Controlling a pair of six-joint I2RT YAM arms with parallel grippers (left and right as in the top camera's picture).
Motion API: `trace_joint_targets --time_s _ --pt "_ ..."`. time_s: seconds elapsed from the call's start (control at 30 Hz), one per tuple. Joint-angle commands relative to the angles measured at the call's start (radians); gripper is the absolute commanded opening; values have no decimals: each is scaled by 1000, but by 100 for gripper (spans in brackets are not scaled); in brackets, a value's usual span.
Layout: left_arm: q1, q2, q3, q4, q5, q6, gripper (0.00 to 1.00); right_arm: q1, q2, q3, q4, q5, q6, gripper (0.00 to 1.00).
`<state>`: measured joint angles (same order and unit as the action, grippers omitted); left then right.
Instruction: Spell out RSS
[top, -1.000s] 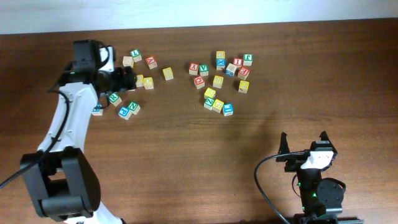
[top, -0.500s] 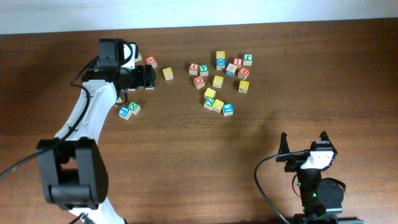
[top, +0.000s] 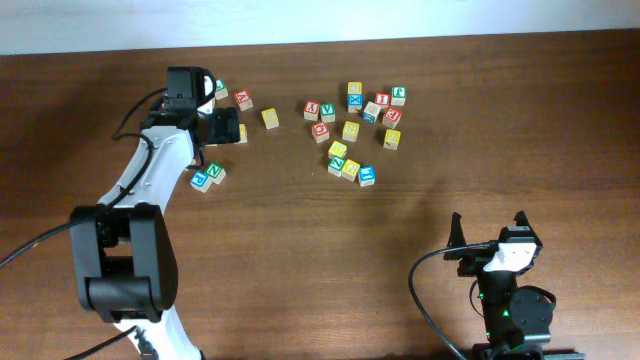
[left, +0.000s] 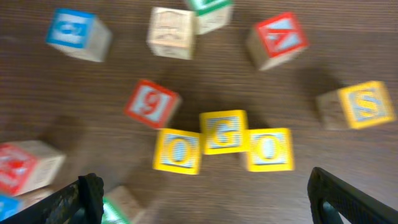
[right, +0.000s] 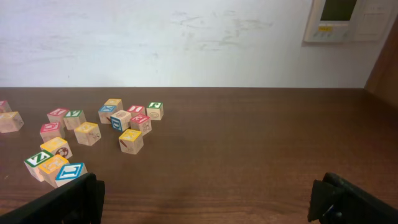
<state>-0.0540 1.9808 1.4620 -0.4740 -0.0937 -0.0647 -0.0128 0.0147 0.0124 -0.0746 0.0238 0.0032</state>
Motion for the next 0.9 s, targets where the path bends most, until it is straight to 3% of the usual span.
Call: trace_joint_targets --time_s 0.0,0.2,0.37,0.57,0.67,0.8,0.83,0.87 --pt "6 7 11 -6 -157 -2 96 6 -8 -7 -7 -5 1 98" --pt "23 8 11 -66 -154 -17 96 6 -8 -7 -7 -5 1 98" --pt "36 8 11 -118 -150 -187 99 6 -8 -7 -7 -6 1 98" --pt "93 8 11 -124 -29 -293 100 6 -8 -7 -7 -5 1 98" --pt "132 8 11 -156 13 -394 93 6 -8 -7 -7 -5 1 98" --pt "142 11 11 -175 16 -402 90 6 -8 -7 -7 -5 1 98" --pt "140 13 11 -175 15 -403 87 6 -8 -7 -7 -5 1 98" --pt "139 15 11 -174 16 -404 75 6 -8 -7 -7 -5 1 98"
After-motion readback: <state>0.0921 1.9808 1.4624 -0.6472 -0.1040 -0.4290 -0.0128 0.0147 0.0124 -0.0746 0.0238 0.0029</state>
